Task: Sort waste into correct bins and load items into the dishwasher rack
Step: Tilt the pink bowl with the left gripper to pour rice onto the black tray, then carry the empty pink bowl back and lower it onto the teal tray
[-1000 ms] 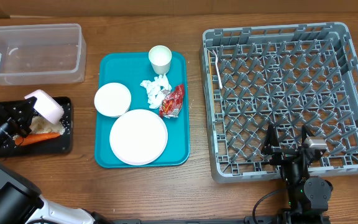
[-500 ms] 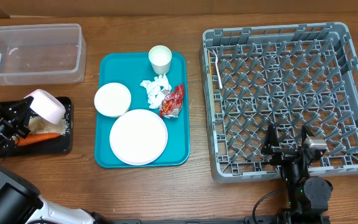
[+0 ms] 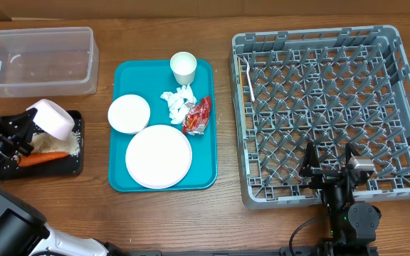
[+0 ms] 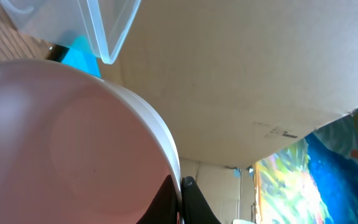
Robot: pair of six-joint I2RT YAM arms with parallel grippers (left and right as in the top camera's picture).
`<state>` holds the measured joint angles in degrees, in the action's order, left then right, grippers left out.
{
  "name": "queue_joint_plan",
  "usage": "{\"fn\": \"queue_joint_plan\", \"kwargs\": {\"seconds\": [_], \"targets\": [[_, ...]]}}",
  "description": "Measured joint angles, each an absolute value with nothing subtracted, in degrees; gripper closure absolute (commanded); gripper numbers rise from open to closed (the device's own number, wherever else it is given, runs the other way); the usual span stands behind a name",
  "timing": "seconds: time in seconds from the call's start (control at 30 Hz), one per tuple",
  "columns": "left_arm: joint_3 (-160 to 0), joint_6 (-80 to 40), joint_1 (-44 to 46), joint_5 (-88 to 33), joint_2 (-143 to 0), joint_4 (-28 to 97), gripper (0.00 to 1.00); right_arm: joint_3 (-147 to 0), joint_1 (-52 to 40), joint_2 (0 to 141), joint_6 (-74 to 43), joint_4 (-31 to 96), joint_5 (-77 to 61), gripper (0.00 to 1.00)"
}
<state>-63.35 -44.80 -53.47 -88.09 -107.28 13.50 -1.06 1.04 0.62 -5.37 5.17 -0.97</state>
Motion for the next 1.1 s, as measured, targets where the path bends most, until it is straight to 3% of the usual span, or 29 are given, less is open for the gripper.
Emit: {"fn": "queue_joint_plan", "kwargs": {"seconds": [0.33,0.5,0.67,0.93,1.1], "targets": [[-63.29,-43.75,-45.39,-86.76,-97.17,9.10,0.96,-1.06,1.04,0.62,-5.39,5.15,-0.97,0.00],[-63.29,-43.07,-38.04,-78.32,-86.06,8.93,0.96,-1.06,1.04,0.62,-5.34,5.15,-0.99,0.00],[-63.31,-38.76,-23.88,-60.12,-80.64,8.86,0.96,-1.06,1.04,0.62,-5.37,5.15,-1.02,0.00],[-63.29,-24.95,0.03,-18.72,-83.94,6.55,0.96,-1.06,1.04,0.62,-5.37,5.17,-1.02,0.00],[-63.31,-14.00,8.08,0.86,-87.81,0.38,0.93,-1.06,1.04,0.62,-5.34,5.19,-0.97,0.00]]}}
